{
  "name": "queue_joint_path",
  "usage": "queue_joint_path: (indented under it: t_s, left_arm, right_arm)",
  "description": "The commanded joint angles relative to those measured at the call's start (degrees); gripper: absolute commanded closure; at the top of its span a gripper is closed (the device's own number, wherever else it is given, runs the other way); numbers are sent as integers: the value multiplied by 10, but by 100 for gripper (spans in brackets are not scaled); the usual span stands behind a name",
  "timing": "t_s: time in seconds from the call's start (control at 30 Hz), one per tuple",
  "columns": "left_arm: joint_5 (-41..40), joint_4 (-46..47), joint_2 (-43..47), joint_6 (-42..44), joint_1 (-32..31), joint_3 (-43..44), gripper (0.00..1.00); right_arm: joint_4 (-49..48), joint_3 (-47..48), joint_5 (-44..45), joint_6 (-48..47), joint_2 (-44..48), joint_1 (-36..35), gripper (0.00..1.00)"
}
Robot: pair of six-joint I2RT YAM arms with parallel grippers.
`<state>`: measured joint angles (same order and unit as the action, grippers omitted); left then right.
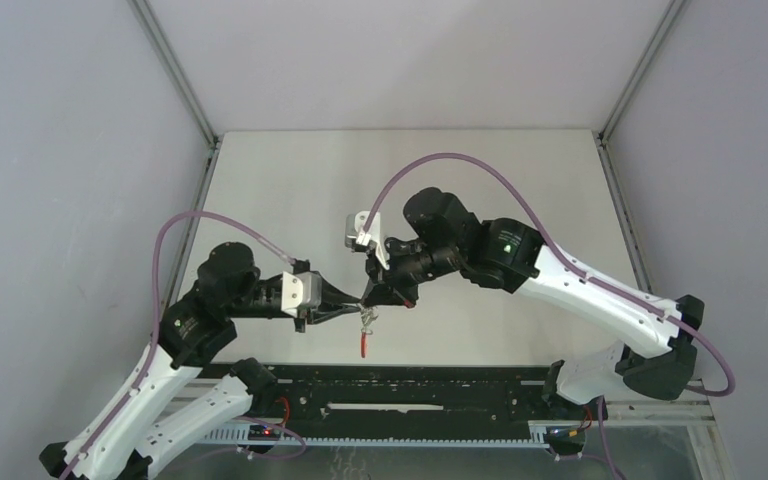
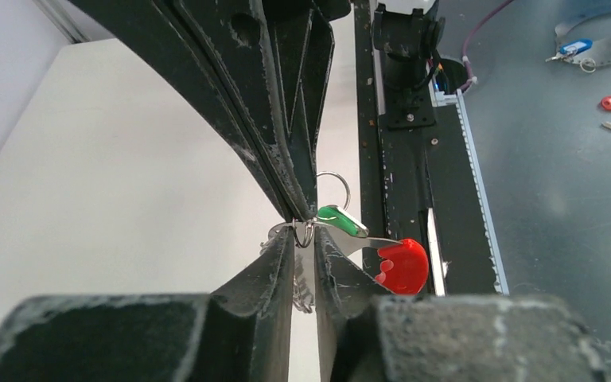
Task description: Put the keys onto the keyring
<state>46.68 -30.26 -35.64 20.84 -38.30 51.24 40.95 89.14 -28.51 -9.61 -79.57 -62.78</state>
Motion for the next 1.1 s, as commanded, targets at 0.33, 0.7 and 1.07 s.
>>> queue_joint_path:
  t_s: [0.33,0.7,1.07]
  left_arm:
    - [15,-51,-14,54,-3,35,89]
    - [14,-51,-13,54,-3,39,81]
    - [12,-50,-18,58,-4,38,91]
  right_arm:
    - [93,103,21,-30,-46,-17,100]
    - [110,130,18,-34,-69,-22,100]
    - [131,161,21,-41,-89,-27,100]
